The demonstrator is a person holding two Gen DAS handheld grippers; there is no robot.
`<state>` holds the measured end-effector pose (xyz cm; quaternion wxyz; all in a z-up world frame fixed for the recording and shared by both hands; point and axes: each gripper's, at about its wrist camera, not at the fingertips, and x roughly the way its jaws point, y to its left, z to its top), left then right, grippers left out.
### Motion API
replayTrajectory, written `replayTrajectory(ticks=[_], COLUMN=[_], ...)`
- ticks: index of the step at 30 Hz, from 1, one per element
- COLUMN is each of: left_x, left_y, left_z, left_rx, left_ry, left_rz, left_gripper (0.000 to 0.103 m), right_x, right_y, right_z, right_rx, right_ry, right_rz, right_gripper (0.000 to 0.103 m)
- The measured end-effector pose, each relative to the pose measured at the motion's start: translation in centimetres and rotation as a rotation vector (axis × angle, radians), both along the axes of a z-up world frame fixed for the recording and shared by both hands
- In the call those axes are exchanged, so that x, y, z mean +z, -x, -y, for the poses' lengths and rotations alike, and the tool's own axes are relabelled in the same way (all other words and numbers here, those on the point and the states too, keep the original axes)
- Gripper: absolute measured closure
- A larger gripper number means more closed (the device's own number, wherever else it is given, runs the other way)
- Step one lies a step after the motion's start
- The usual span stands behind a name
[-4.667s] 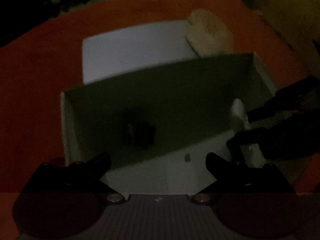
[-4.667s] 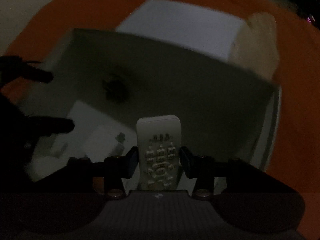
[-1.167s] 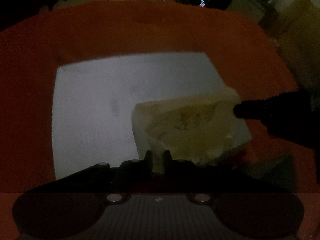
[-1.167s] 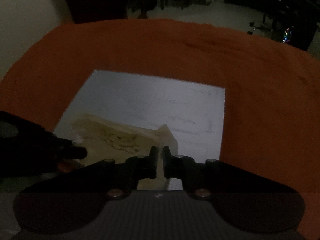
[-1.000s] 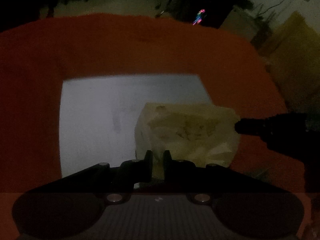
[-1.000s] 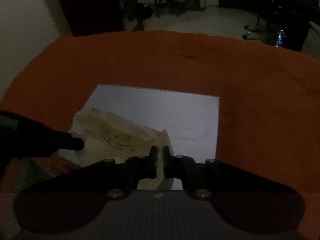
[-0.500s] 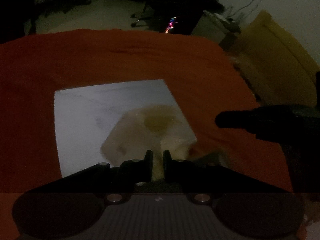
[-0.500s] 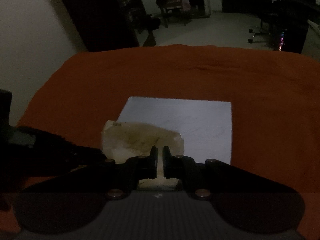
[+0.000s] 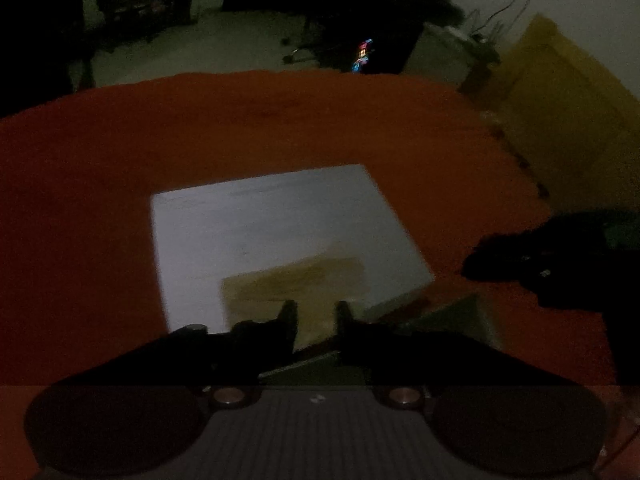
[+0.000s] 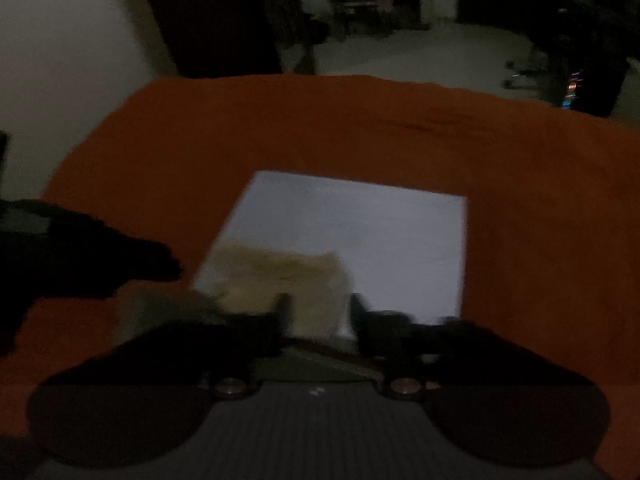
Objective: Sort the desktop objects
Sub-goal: 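Hold the paper bag with the left gripper while the right gripper releases it, then carry the paper bag into the white box with the left gripper and open it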
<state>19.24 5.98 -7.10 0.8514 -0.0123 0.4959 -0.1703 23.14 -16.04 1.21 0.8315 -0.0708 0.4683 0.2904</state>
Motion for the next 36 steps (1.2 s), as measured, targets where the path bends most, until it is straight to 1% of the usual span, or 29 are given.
replayTrajectory(ticks=[1,2,3,4,6,12,14,18,19,20,21,22,23,25,28,31,34,36], left_x=[-0.2,-0.5,-0.8,-1.2,-2.0,-5.1,-6.0,-7.6,-8.0,-8.4,-8.8,-9.2,-9.6,-9.5,-7.9,-5.1,-1.9,-0.1], left_y=[-0.4,-0.7,-1.1,-1.4,-2.1,-3.7,-3.8,-4.2,-4.3,-4.4,-4.5,-4.6,-4.6,-4.4,-3.9,-3.5,-2.6,-1.6], left_z=[-0.4,-0.8,-1.2,-1.6,-2.4,-3.4,-3.1,-2.3,-2.0,-1.7,-1.3,-1.1,-0.8,-0.4,0.0,-0.5,-1.0,-0.8], left_rx=[-0.003,-0.001,0.002,0.006,0.019,0.039,0.04,0.049,0.054,0.059,0.062,0.063,0.068,0.097,0.089,0.087,0.079,0.064], left_ry=[-0.01,-0.014,-0.024,-0.033,-0.041,-0.066,-0.071,-0.071,-0.068,-0.072,-0.078,-0.079,-0.075,-0.086,-0.097,-0.057,-0.012,0.004], left_rz=[-0.005,-0.004,-0.009,-0.015,-0.036,-0.11,-0.123,-0.149,-0.149,-0.149,-0.15,-0.151,-0.15,-0.118,-0.059,-0.016,0.035,0.061], left_gripper=[0.061,0.053,0.044,0.043,0.043,0.041,0.038,0.037,0.037,0.039,0.06,0.076,0.089,0.091,0.093,0.093,0.093,0.093], right_x=[-0.6,-1.1,-1.7,-2.3,-3.4,-7.1,-8.5,-10.9,-11.3,-11.8,-12.1,-12.3,-12.5,-12.5,-11.0,-7.8,-5.4,-3.8], right_y=[-0.8,-1.4,-2.1,-2.7,-3.5,-4.4,-4.5,-4.7,-4.8,-4.8,-4.9,-4.9,-4.9,-5.0,-4.8,-4.5,-3.4,-2.7], right_z=[-0.1,-0.2,-0.4,-0.7,-1.2,-4.1,-5.0,-7.0,-7.4,-7.8,-8.2,-8.3,-8.5,-8.4,-7.9,-6.9,-5.4,-4.5], right_rx=[-0.012,-0.023,-0.028,-0.027,-0.023,0.03,0.035,0.076,0.085,0.093,0.102,0.108,0.1,0.066,0.043,0.028,0.028,0.029], right_ry=[0.011,0.012,0.014,0.016,0.017,0.087,0.105,0.151,0.156,0.162,0.167,0.171,0.183,0.18,0.131,0.092,0.065,0.048], right_rz=[-0.007,-0.017,-0.038,-0.063,-0.092,-0.15,-0.148,-0.118,-0.107,-0.097,-0.086,-0.075,-0.073,-0.079,-0.079,-0.052,-0.025,-0.008], right_gripper=[0.043,0.042,0.034,0.026,0.017,0.015,0.015,0.016,0.022,0.027,0.052,0.09,0.096,0.096,0.096,0.096,0.097,0.097])
